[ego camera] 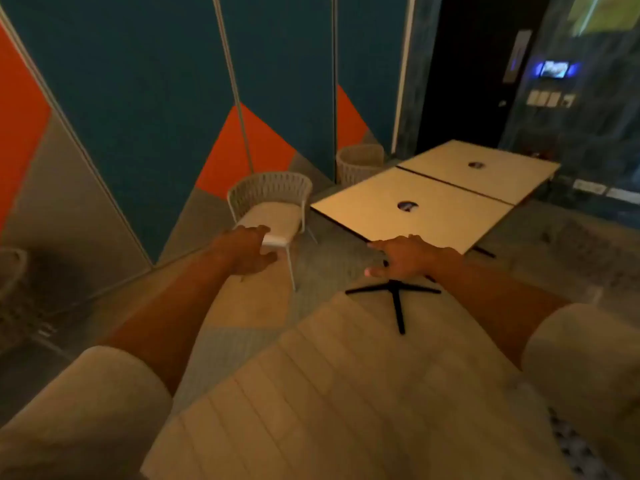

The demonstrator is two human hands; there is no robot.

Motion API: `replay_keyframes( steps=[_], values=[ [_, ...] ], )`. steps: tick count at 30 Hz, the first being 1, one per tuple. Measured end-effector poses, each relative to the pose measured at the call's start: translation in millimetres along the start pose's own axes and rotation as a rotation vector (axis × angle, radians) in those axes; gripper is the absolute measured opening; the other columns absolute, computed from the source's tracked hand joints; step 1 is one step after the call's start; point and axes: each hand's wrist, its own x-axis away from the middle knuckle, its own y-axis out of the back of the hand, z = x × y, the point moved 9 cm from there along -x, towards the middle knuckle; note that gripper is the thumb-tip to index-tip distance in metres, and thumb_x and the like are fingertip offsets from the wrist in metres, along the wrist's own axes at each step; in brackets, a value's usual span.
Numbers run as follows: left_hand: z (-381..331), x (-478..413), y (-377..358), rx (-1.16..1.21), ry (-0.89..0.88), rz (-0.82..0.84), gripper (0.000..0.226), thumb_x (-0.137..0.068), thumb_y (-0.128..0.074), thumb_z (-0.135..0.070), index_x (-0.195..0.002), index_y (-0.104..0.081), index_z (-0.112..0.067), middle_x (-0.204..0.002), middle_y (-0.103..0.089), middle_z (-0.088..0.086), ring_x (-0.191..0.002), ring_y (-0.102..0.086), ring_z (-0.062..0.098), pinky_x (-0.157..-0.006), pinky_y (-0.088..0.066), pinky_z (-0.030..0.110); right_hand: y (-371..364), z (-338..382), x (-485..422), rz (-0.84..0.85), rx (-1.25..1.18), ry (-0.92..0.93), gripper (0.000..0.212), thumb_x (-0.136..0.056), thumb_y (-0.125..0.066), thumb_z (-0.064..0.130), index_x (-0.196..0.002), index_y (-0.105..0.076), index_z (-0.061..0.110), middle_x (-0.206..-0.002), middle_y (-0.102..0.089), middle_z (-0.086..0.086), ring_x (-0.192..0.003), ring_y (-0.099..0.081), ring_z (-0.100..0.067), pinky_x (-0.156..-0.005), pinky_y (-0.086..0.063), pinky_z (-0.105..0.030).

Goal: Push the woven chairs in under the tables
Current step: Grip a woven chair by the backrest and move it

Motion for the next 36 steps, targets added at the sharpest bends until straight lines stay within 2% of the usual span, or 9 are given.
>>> replay_keyframes(
  steps=[4, 6, 8, 12, 14, 18, 22, 26, 36],
  values=[
    [-21.1, 13.2, -48.7, -0.049, -0.038, 0.135, 0.085, -0.094, -0.043, -0.073, -0.161, -0.024, -0.025, -0.165, -0.033, 0.006, -0.147, -0.035, 0.033, -0.117, -0.029, 0.049, -43.6, -1.5, 23.9, 0.051, -0.068, -0.034, 0.095, -0.089, -0.049, 0.082, -0.162, -0.029, 0.026, -0.164, -0.038, -0.005, -0.146, -0.04, -0.029, -0.12, -0.029, -0.045],
    [-35.8, 17.8, -68.5, -0.068, -0.082, 0.182, 0.085, -0.092, -0.038, -0.078, -0.159, -0.028, -0.027, -0.161, -0.039, 0.003, -0.143, -0.041, 0.032, -0.114, -0.032, 0.051, -71.3, -7.6, 33.0, 0.069, -0.133, -0.064, 0.091, -0.089, -0.052, 0.079, -0.16, -0.035, 0.025, -0.163, -0.039, -0.003, -0.145, -0.042, -0.026, -0.117, -0.034, -0.037],
    [-52.2, 19.0, -84.9, -0.062, -0.126, 0.243, 0.083, -0.091, -0.036, -0.08, -0.155, -0.035, -0.028, -0.156, -0.047, 0.001, -0.138, -0.048, 0.03, -0.111, -0.038, 0.048, -98.8, -17.9, 46.3, 0.092, -0.164, -0.117, 0.094, -0.085, -0.05, 0.083, -0.158, -0.039, 0.026, -0.162, -0.041, -0.003, -0.145, -0.042, -0.025, -0.119, -0.035, -0.04],
    [-104.6, 11.9, -126.0, -0.007, -0.256, 0.404, 0.069, -0.094, -0.045, -0.073, -0.145, -0.053, -0.027, -0.15, -0.053, 0.001, -0.133, -0.051, 0.027, -0.107, -0.042, 0.037, -160.8, -54.6, 92.4, 0.133, -0.267, -0.283, 0.085, -0.094, -0.05, 0.073, -0.161, -0.033, 0.024, -0.168, -0.03, -0.003, -0.153, -0.029, -0.025, -0.126, -0.021, -0.044],
    [-147.0, 11.6, -137.4, 0.02, -0.36, 0.445, 0.065, -0.097, -0.05, -0.066, -0.144, -0.054, -0.023, -0.148, -0.054, 0.002, -0.134, -0.051, 0.026, -0.105, -0.04, 0.033, -186.0, -77.3, 122.8, 0.114, -0.313, -0.369, 0.083, -0.094, -0.052, 0.072, -0.16, -0.036, 0.023, -0.167, -0.031, -0.002, -0.153, -0.03, -0.024, -0.126, -0.022, -0.042],
    [-244.5, 11.6, -150.6, 0.011, -0.548, 0.467, 0.067, -0.099, -0.048, -0.063, -0.153, -0.044, -0.023, -0.159, -0.042, 0.001, -0.145, -0.039, 0.025, -0.116, -0.031, 0.035, -225.9, -127.9, 198.3, 0.105, -0.346, -0.573, 0.083, -0.094, -0.05, 0.073, -0.16, -0.034, 0.025, -0.171, -0.02, -0.001, -0.157, -0.02, -0.026, -0.125, -0.022, -0.051],
    [-353.8, 26.8, -164.5, -0.02, -0.752, 0.495, 0.067, -0.098, -0.047, -0.065, -0.153, -0.043, -0.027, -0.16, -0.041, -0.002, -0.145, -0.039, 0.024, -0.117, -0.034, 0.037, -255.4, -166.1, 289.4, 0.084, -0.362, -0.775, 0.083, -0.095, -0.045, 0.074, -0.16, -0.033, 0.024, -0.171, -0.021, -0.003, -0.156, -0.02, -0.029, -0.122, -0.019, -0.057],
    [-458.1, 63.6, -171.0, 0.0, -0.948, 0.525, 0.063, -0.098, -0.05, -0.062, -0.151, -0.044, -0.028, -0.154, -0.048, -0.005, -0.134, -0.049, 0.021, -0.108, -0.041, 0.033, -288.3, -193.1, 380.3, 0.044, -0.41, -0.966, 0.079, -0.095, -0.049, 0.072, -0.158, -0.036, 0.027, -0.17, -0.023, 0.0, -0.156, -0.019, -0.028, -0.122, -0.019, -0.06],
    [-638.7, 130.1, -194.2, 0.022, -1.14, 0.565, 0.07, -0.097, -0.052, -0.061, -0.155, -0.037, -0.024, -0.158, -0.044, -0.003, -0.139, -0.047, 0.023, -0.11, -0.039, 0.04, -361.6, -256.5, 541.4, 0.008, -0.553, -1.3, 0.088, -0.091, -0.045, 0.079, -0.162, -0.026, 0.029, -0.172, -0.019, 0.002, -0.159, -0.006, -0.03, -0.122, -0.008, -0.066]
  ],
)
